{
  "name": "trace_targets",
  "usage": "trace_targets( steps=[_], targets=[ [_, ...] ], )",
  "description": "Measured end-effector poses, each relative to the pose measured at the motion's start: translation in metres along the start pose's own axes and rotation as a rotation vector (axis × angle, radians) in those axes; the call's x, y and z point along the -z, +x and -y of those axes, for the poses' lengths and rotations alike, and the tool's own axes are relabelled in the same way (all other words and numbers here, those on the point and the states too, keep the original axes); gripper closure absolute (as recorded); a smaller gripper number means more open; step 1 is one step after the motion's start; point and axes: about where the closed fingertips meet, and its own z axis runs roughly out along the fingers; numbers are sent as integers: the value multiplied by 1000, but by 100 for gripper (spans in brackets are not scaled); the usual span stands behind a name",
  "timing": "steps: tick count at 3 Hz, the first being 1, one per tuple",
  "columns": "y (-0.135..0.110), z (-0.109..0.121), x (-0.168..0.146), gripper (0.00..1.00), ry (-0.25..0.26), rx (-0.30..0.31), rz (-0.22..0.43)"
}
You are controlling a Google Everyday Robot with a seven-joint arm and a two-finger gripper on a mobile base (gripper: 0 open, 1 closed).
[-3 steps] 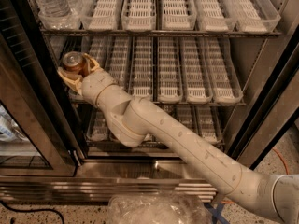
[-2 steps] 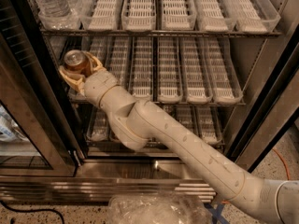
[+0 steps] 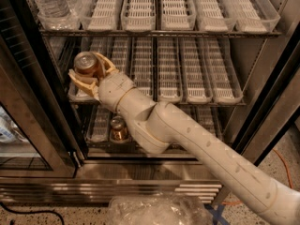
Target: Pick orange can from middle shelf of fridge
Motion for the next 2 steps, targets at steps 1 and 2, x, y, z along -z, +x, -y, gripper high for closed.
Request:
trace_targets(
  steps=[1, 2],
  targets=[
    [2, 22, 31, 100, -52, -69, -66],
    [-12, 25, 30, 100, -133, -227, -108]
  ],
)
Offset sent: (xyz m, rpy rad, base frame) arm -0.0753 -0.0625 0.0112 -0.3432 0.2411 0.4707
